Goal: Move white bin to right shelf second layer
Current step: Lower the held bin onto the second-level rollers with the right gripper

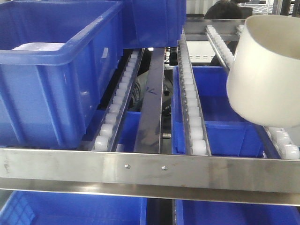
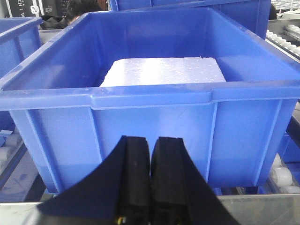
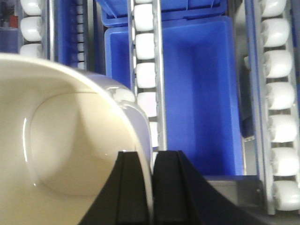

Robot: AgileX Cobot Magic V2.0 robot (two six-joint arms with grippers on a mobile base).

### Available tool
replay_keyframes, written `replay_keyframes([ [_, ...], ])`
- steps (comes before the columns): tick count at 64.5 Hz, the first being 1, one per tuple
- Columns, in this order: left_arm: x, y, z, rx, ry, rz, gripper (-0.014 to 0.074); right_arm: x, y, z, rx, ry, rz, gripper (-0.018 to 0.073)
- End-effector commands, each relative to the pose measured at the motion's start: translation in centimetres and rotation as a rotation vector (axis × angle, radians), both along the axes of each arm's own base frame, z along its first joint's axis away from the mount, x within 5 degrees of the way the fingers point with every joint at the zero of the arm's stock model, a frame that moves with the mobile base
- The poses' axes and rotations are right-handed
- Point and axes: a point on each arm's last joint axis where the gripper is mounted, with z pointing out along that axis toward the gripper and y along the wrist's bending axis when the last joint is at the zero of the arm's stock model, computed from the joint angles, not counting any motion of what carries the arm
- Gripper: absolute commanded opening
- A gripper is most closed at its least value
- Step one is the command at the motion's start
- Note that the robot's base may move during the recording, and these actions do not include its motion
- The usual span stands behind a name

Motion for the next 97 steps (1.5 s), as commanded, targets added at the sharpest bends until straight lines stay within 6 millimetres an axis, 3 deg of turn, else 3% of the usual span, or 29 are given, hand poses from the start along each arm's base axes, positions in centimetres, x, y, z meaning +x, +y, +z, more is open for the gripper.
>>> replay_keyframes([
  [1, 0.0, 0.0, -0.4, -0.017, -0.059, 0.001, 0.0085, 0.3, -0.2, 2.2, -0.023, -0.111, -0.001, 0.0058],
  [10, 0.0, 0.0, -0.4, -0.017, -0.059, 0.001, 0.0085, 0.2, 0.0, 2.1, -0.045, -0.099, -0.002, 0.0058],
  [40, 0.0, 0.0, -0.4, -0.017, -0.059, 0.001, 0.0085, 0.5, 3.7, 1.6, -0.123, -0.112, 0.016, 0.0058],
  [61, 0.0, 0.0, -0.4, -0.017, -0.059, 0.001, 0.0085, 3.0, 4.7, -1.4, -0.118, -0.079, 0.051, 0.0058],
  [97, 0.0, 0.0, -0.4, -0.017, -0.059, 0.001, 0.0085, 3.3, 5.1, -2.5, -0.075, -0.033, 0.035, 0.0058],
])
